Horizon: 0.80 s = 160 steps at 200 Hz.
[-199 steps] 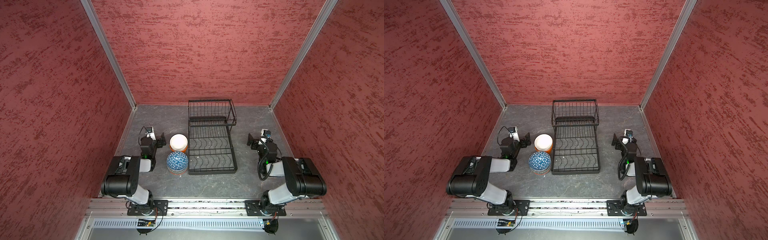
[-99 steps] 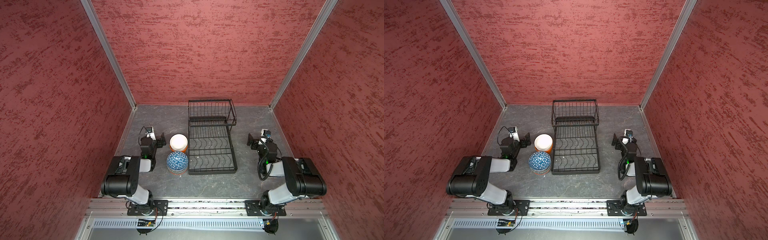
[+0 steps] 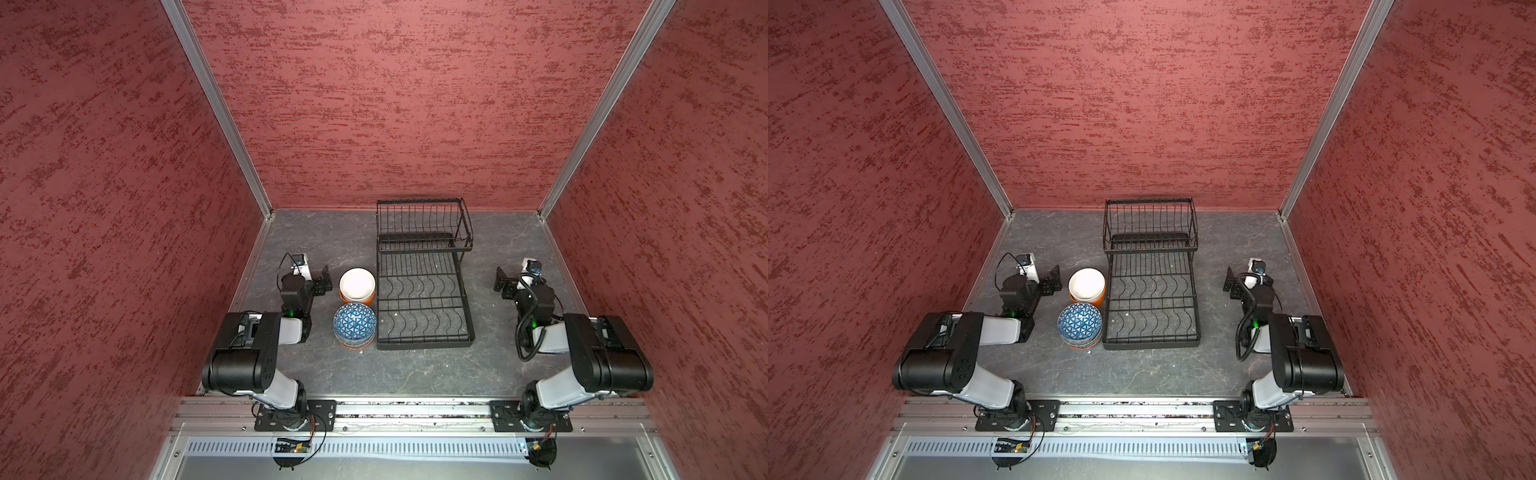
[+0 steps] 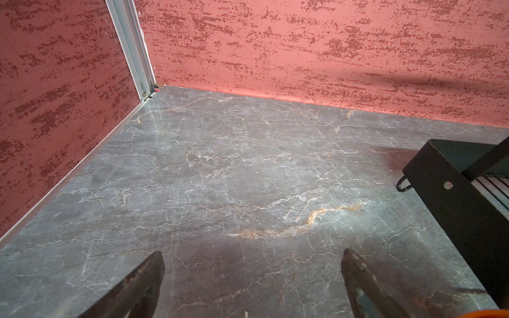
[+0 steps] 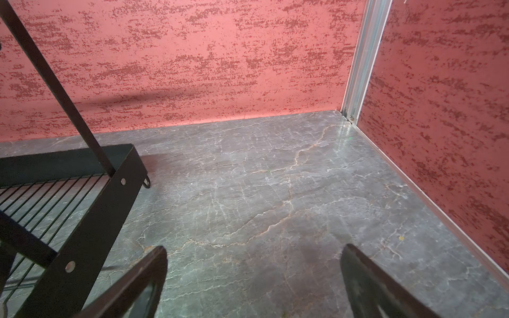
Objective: Load bowls into a dish rack
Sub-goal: Pick up the bowl from the stack of bowls.
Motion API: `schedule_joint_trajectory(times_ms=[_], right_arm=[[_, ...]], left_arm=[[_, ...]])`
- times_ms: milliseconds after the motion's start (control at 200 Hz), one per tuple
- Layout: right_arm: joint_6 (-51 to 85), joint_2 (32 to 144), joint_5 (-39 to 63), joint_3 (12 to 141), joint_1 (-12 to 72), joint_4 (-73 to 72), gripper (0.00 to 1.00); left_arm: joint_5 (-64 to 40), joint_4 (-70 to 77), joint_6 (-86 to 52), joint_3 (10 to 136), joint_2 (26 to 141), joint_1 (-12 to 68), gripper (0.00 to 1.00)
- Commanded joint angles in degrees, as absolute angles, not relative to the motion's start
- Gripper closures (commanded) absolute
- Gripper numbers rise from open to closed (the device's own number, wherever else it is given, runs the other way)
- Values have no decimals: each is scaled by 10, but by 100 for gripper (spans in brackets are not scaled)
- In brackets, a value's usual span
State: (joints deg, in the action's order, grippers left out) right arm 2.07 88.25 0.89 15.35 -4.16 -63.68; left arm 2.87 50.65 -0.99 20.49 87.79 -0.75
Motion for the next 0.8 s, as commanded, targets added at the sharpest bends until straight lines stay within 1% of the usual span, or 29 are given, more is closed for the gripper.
schedule_joint_trajectory(times_ms=[0, 200, 286, 346, 411, 501, 546, 797], right_arm=[[14, 886, 7, 164, -38, -655, 1], [14, 884, 5, 161, -38, -661, 1], [17, 875, -6, 145, -39, -688, 1], [19, 865, -12, 129, -38, -706, 1], [25, 851, -24, 118, -38, -715, 1], [33, 836, -45, 111, -38, -705, 1], [34, 810, -51, 112, -39, -692, 1], [40, 719, -69, 136, -38, -583, 1]], left_arm=[[22, 518, -4, 216, 881, -10, 0], [22, 518, -4, 215, 881, -11, 0], [25, 501, -3, 219, 867, -9, 0], [30, 459, -2, 232, 845, -8, 0], [44, 381, -2, 258, 817, -6, 1], [71, 291, 3, 296, 790, -1, 0], [81, 259, 2, 304, 777, 2, 0], [121, 169, -43, 319, 696, 21, 0]])
